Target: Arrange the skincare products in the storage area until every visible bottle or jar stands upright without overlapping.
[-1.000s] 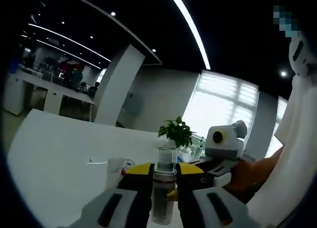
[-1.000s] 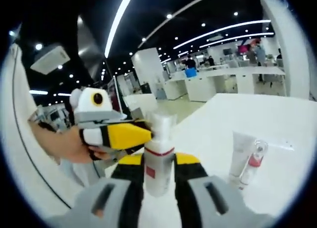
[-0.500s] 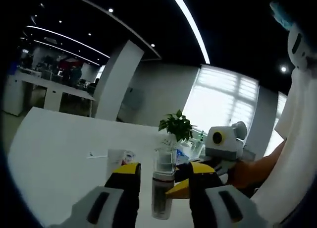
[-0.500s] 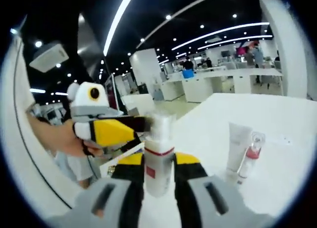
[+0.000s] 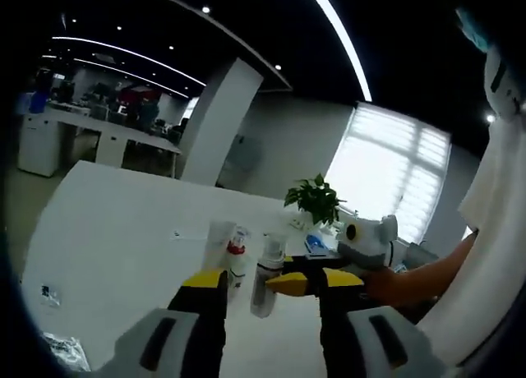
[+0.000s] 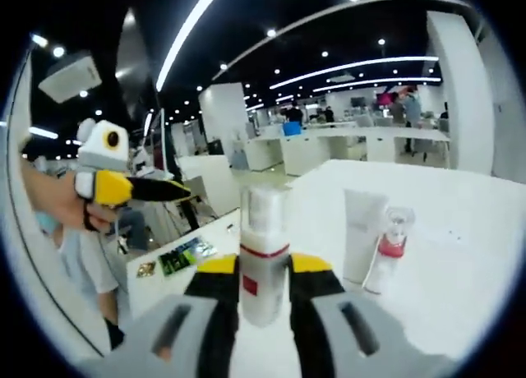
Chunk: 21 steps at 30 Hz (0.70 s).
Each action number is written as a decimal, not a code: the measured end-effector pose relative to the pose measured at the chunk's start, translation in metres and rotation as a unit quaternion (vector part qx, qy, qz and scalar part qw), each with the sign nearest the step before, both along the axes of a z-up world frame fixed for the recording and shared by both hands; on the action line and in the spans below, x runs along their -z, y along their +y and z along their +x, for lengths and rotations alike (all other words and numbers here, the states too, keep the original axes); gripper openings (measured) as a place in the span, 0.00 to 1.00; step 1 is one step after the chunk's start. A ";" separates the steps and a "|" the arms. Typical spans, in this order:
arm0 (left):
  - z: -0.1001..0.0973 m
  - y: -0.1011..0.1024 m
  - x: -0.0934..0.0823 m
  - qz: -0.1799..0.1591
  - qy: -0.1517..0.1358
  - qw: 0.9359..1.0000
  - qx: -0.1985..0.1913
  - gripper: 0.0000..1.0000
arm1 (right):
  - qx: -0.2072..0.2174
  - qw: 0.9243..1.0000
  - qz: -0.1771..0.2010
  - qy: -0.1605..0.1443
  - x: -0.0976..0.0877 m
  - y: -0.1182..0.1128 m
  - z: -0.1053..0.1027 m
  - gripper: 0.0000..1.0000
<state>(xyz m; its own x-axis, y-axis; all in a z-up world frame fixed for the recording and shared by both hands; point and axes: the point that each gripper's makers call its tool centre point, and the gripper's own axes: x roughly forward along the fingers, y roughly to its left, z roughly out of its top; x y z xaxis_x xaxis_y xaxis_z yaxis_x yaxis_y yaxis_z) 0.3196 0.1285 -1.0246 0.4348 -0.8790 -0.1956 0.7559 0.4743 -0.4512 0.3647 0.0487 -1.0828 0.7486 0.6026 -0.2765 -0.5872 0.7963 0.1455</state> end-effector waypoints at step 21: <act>-0.017 0.024 0.021 0.030 0.044 0.998 -0.036 0.43 | 0.042 0.997 -0.031 -0.056 0.052 -0.032 0.040 0.20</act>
